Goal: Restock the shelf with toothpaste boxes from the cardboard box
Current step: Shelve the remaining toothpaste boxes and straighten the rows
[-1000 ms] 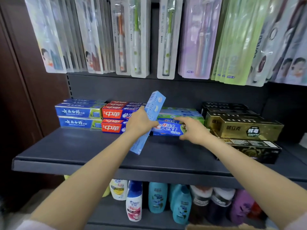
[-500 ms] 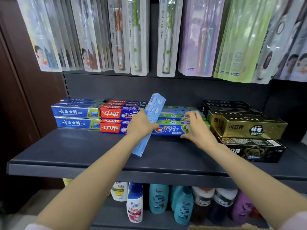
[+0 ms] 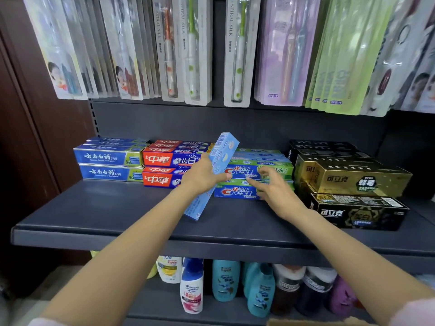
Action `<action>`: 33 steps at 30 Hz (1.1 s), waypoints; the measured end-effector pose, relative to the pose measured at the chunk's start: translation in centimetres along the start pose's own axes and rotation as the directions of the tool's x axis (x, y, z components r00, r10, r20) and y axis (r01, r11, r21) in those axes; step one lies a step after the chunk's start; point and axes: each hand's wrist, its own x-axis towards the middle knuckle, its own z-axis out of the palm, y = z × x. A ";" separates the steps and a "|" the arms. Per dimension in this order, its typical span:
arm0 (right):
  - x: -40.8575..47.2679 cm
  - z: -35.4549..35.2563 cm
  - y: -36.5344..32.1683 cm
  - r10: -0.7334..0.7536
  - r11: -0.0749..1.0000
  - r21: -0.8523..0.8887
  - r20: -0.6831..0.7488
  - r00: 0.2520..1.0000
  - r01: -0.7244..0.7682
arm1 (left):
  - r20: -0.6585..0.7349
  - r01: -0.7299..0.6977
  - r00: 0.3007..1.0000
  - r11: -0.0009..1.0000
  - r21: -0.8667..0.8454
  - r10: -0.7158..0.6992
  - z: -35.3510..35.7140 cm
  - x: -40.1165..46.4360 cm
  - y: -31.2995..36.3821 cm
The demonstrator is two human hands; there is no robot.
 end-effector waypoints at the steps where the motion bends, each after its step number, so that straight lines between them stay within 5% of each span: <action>1: -0.1 0.1 0.0 -0.025 0.999 -0.019 0.009 1.000 0.025 | 0.013 -0.015 1.000 1.000 0.006 0.015 -0.1 -0.1 0.1; 4: 0.2 -0.5 -0.6 -0.056 0.995 -0.076 0.013 0.998 0.057 | 0.034 -0.062 0.998 0.991 0.117 0.058 -0.2 -0.5 0.5; 6: 0.5 -1.9 -2.5 0.074 0.933 0.357 -0.048 0.996 -0.052 | 0.034 -0.117 0.993 0.950 0.290 0.112 0.0 -1.0 1.0; 8: 1.3 -3.2 -4.3 0.266 0.540 0.814 0.078 0.961 -0.215 | 0.059 -0.200 0.980 0.897 0.395 0.192 0.4 -1.3 1.7; 9: 1.5 -3.7 -4.9 0.308 0.373 0.890 0.147 0.940 -0.261 | 0.096 -0.257 0.966 0.881 0.398 0.238 0.7 -1.4 2.0; 12: 1.7 -4.8 -5.3 0.407 0.140 0.964 0.154 0.900 -0.228 | 0.162 -0.339 0.940 0.867 0.365 0.300 0.5 -1.9 2.2; 15: 1.7 -5.7 -4.2 0.405 -0.205 0.973 0.187 0.895 -0.110 | 0.204 -0.224 0.962 0.952 0.207 0.181 -1.4 -2.2 1.5; 17: 1.4 -6.1 -3.4 0.332 -0.291 0.953 0.181 0.926 -0.082 | 0.191 -0.197 0.970 0.948 0.251 0.151 -2.3 -2.4 1.0; 20: 0.6 -6.0 -2.4 0.241 -0.033 0.980 0.196 0.950 -0.194 | -0.006 -0.199 0.971 0.824 0.531 0.238 -2.5 -2.4 0.1; 22: 0.1 -5.8 -2.0 0.228 0.173 0.954 0.202 0.952 -0.244 | -0.056 -0.207 0.962 0.846 0.491 0.268 -2.4 -2.2 -0.6; 27: -0.4 -5.7 -1.6 0.289 0.466 0.863 0.059 0.956 -0.194 | 0.031 -0.277 0.959 0.914 0.297 0.280 -2.3 -1.8 -1.2; 33: -0.4 -5.8 -1.4 0.256 0.926 0.332 -0.203 0.945 -0.180 | 0.012 -0.324 0.943 0.904 0.278 0.334 -1.4 -0.9 0.2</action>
